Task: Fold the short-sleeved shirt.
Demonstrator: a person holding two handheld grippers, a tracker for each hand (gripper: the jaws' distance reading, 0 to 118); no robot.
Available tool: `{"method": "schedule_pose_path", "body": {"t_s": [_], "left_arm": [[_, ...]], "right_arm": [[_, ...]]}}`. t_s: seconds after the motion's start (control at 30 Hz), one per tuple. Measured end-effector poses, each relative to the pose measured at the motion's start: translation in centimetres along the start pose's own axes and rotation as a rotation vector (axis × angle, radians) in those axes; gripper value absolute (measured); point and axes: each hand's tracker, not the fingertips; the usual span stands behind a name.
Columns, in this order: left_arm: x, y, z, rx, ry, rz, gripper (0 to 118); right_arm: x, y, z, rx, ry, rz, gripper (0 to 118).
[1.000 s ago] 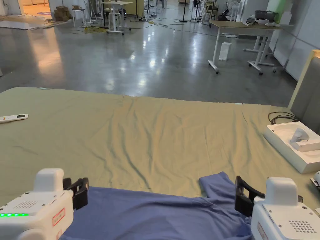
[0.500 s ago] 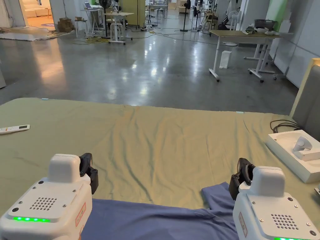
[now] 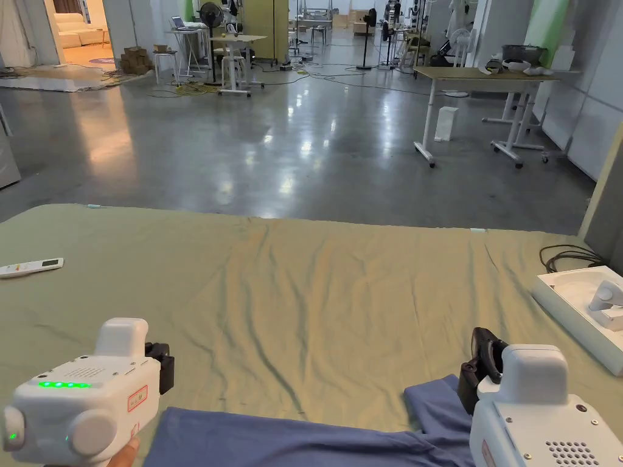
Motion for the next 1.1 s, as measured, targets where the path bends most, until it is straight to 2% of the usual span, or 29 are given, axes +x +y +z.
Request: {"method": "schedule_pose_path", "body": {"t_s": [0.13, 0.27, 0.33, 0.37, 0.4, 0.67, 0.77, 0.8, 0.93, 1.1], "left_arm": [[-1.7, -0.2, -5.8, -0.195, 0.006, -0.029, 1], [-2.9, -0.5, -10.9, -0.398, -0.004, 0.010, 6], [-3.4, -0.9, -13.2, -0.482, -0.007, 0.022, 45], [-3.6, -1.2, -14.2, -0.506, 0.002, 0.024, 58], [-3.5, -1.2, -14.2, -0.519, 0.006, 0.023, 61], [-4.3, -2.7, -18.5, -0.661, 0.069, 0.032, 61], [-3.3, -3.5, -18.0, -0.637, 0.099, 0.009, 57], [-2.9, -3.6, -17.8, -0.622, 0.105, -0.004, 50], [-1.0, -3.7, -18.1, -0.611, 0.093, -0.129, 8], [-1.5, -3.7, -18.0, -0.602, 0.069, -0.139, 4]], "right_arm": [[0.6, -0.6, -1.2, -0.040, 0.003, -0.011, 0], [1.4, -1.9, -2.4, -0.100, -0.010, -0.009, 0], [2.0, -2.7, -3.0, -0.131, -0.022, -0.012, 0], [2.4, -3.0, -3.2, -0.148, -0.027, -0.017, 0], [2.6, -3.3, -3.4, -0.162, -0.031, -0.020, 0], [4.7, -5.5, -4.3, -0.245, -0.085, -0.037, 0], [5.0, -6.0, -4.5, -0.270, -0.096, -0.033, 0], [5.1, -6.1, -4.6, -0.276, -0.097, -0.032, 0], [5.6, -6.7, -5.2, -0.320, -0.106, -0.026, 0], [7.1, -6.8, -7.1, -0.402, -0.127, -0.004, 0]]}}
